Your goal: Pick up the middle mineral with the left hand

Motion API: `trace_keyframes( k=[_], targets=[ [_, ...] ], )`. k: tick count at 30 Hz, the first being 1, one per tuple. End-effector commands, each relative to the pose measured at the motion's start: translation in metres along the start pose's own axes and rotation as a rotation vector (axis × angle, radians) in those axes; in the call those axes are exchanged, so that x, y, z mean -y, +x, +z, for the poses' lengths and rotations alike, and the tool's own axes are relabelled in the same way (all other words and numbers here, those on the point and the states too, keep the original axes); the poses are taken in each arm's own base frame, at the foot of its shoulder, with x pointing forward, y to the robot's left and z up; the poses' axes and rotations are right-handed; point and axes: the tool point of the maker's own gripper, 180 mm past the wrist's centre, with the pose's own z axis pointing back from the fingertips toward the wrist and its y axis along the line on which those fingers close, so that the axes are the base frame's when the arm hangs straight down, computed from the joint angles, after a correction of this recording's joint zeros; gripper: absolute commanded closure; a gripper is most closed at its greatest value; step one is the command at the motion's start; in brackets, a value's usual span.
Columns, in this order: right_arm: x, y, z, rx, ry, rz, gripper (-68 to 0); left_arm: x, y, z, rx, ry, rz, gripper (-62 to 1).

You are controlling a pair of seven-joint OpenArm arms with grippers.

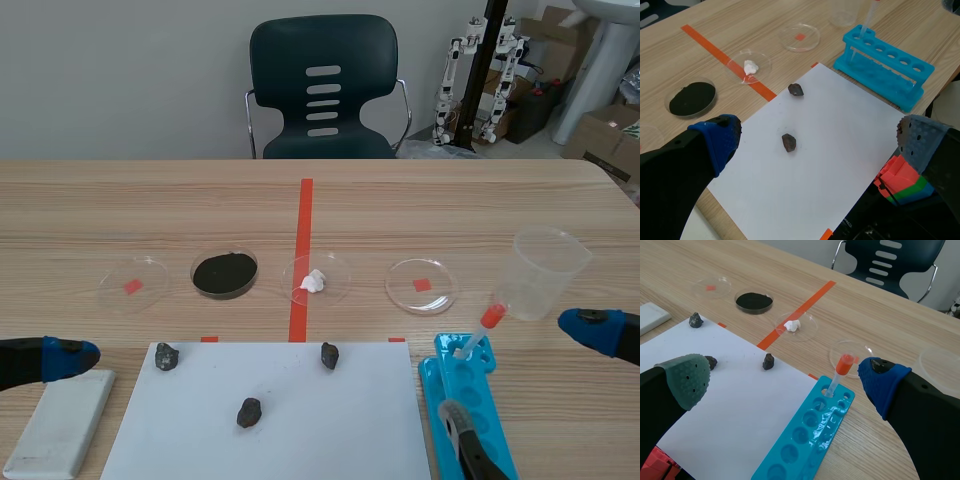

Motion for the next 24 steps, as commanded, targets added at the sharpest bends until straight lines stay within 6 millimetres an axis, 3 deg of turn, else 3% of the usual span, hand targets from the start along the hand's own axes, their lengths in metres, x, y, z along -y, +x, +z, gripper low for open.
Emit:
trace_keyframes(
  k=[1,19,24],
  targets=[
    [0.003,0.006,-0.001,0.022,-0.005,0.007,-62.3,0.0,0.01,-0.001,0.035,0.003,0.001,-62.3],
    [0.003,0.006,-0.001,0.022,-0.005,0.007,-62.3,-0.004,0.012,-0.003,0.042,0.027,-0.003,-62.3],
    [0.003,0.006,-0.001,0.022,-0.005,0.007,-62.3,-0.01,-0.006,-0.024,-0.081,0.03,-0.037,-62.3]
  ],
)
